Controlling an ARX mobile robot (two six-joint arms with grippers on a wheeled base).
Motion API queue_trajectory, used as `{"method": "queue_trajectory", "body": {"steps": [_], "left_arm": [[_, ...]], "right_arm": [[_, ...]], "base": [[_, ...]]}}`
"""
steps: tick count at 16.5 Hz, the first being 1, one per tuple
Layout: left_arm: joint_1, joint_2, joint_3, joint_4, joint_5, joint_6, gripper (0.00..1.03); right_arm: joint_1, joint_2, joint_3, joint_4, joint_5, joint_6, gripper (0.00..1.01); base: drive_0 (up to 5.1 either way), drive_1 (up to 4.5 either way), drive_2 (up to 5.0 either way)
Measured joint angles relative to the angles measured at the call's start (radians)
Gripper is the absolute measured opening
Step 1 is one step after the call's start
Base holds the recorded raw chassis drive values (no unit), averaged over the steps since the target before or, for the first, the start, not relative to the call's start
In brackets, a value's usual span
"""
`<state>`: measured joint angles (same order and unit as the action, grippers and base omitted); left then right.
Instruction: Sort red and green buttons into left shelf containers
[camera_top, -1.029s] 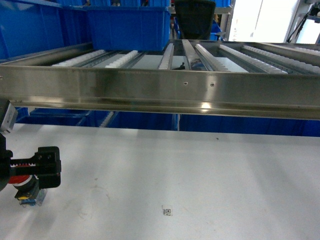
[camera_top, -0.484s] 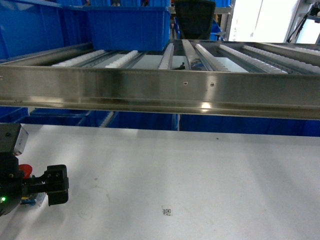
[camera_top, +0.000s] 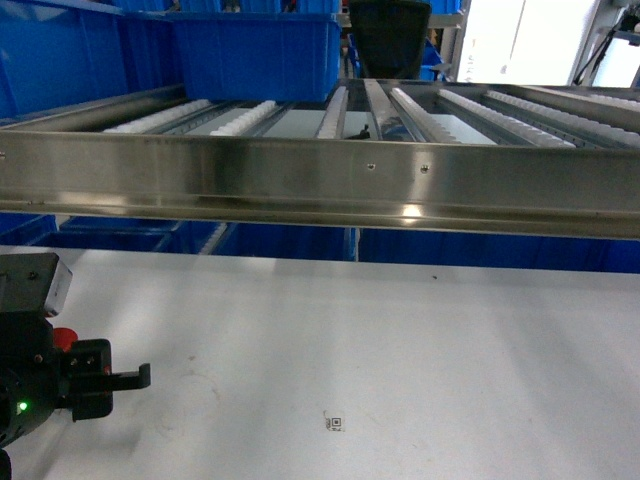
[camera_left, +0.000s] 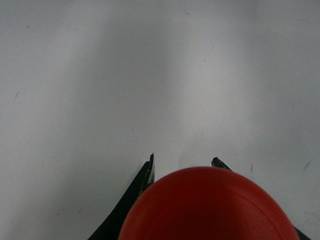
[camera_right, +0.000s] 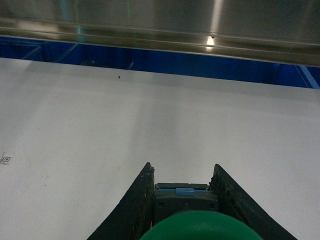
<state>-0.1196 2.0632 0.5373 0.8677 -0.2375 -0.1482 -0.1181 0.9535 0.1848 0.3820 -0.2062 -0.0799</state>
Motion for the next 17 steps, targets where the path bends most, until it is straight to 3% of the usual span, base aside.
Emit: {"method": "queue_trajectory", "body": {"steps": [2, 4, 7, 9, 11, 13, 15, 17], "left_arm": [[-0.003, -0.021, -0.028, 0.010, -0.001, 0.011, 0.27], [0.039, -0.134, -0.124, 0.040, 0.048, 0.053, 0.27], [0.162, -0.486, -0.241, -0.152, 0.192, 0.087, 0.27], [0.222, -0.735, -0.247, -0.286, 0.287, 0.110, 0.27], [0.261, -0.957, -0.249, -0.416, 0.323, 0.126, 0.27], [0.225, -1.134, -0.259, -0.532, 0.312, 0.146, 0.27], [0.140, -1.225, -0.251, -0.518, 0.359, 0.188, 0.27], [0.147, -1.221, -0.245, -0.523, 0.348, 0.205, 0.26]], "right_arm": [[0.000, 0.000, 0.000, 0.000, 0.000, 0.000, 0.29], [0.000, 0.000, 0.000, 0.000, 0.000, 0.000, 0.29], [0.000, 0.000, 0.000, 0.000, 0.000, 0.000, 0.29], [0.000, 0.000, 0.000, 0.000, 0.000, 0.000, 0.29], [0.000, 0.000, 0.000, 0.000, 0.000, 0.000, 0.29], [0.000, 0.000, 0.000, 0.000, 0.000, 0.000, 0.29], [0.000, 0.000, 0.000, 0.000, 0.000, 0.000, 0.29], [-0.001, 0.000, 0.000, 0.000, 0.002, 0.000, 0.29]], "base": [[0.0, 0.00, 0.0], [0.0, 0.00, 0.0], [0.0, 0.00, 0.0], [0.0, 0.00, 0.0], [0.0, 0.00, 0.0], [0.0, 0.00, 0.0], [0.0, 0.00, 0.0], [-4.9, 2.59, 2.6]]}}
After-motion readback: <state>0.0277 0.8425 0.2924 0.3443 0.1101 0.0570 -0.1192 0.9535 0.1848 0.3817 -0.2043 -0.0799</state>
